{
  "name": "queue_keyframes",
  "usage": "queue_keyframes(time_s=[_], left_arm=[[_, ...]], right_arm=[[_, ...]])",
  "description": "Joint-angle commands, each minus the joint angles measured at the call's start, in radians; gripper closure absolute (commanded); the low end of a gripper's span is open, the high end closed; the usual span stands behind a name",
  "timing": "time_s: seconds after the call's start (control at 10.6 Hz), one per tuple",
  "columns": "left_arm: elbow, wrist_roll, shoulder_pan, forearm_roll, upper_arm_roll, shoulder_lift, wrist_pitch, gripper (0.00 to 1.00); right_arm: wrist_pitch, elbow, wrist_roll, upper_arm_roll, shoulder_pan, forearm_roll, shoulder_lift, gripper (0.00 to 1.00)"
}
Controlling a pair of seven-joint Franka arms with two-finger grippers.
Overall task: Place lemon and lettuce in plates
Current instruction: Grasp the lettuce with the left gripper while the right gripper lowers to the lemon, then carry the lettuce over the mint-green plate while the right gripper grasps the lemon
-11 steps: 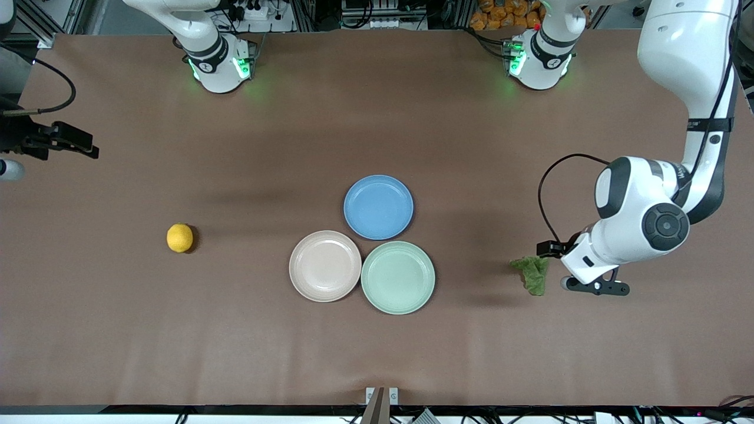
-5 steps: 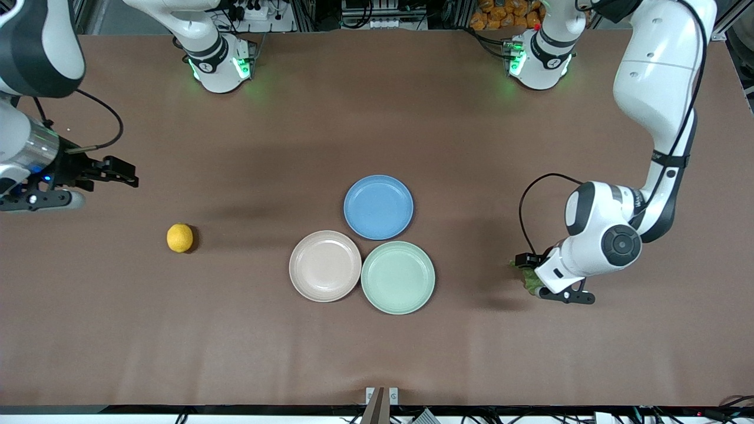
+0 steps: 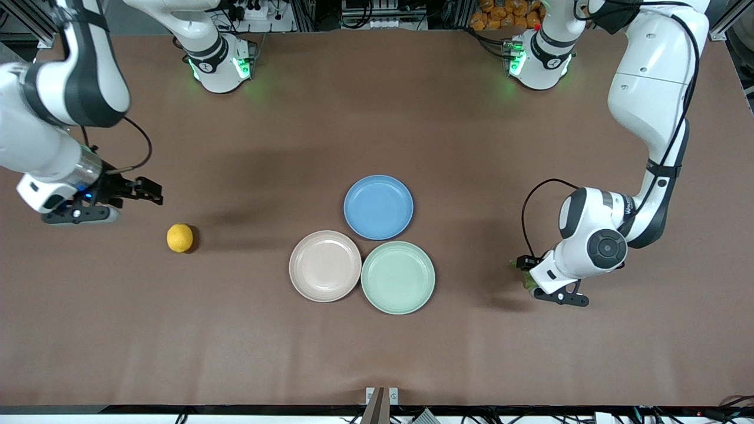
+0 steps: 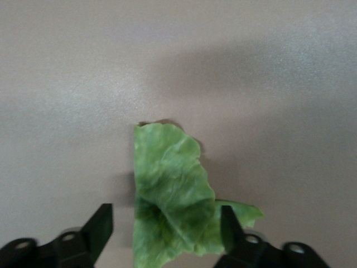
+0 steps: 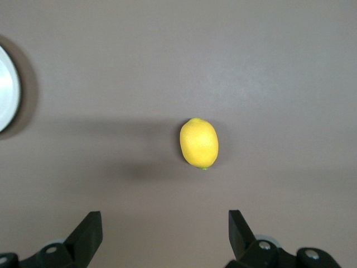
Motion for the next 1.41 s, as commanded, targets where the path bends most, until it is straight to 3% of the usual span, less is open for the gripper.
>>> queue_keyframes(time_s=[0.0, 0.09, 0.28, 0.66, 1.03, 1.32], left_arm=[[0.021, -0.010, -0.006, 0.025, 0.004, 0.032, 0.028, 0.34], [0.021, -0.009, -0.006, 0.022, 0.003, 0.037, 0.032, 0.46], [0.024, -0.018, -0.005, 0.016, 0.004, 0.051, 0.041, 1.00], [0.026, -0.073, -0.005, 0.018, -0.003, 0.000, 0.038, 1.00], [0.026, -0.093, -0.044, 0.012, -0.012, -0.103, 0.006, 1.00], [0.042, -0.179, -0.052, -0.048, -0.107, -0.130, 0.006, 1.00]], right_arm=[[0.086, -0.038, -0.008, 0.011, -0.021, 0.019, 0.047, 0.00], [0.122, -0.040, -0.008, 0.011, -0.021, 0.019, 0.078, 0.00], [0.201, -0.045, -0.008, 0.011, -0.029, 0.019, 0.139, 0.00], [0.367, -0.051, -0.016, 0.009, -0.041, 0.017, 0.260, 0.00], [0.418, -0.052, -0.056, 0.009, -0.058, 0.017, 0.322, 0.00], [0.471, -0.052, -0.056, 0.009, -0.058, 0.017, 0.374, 0.00]])
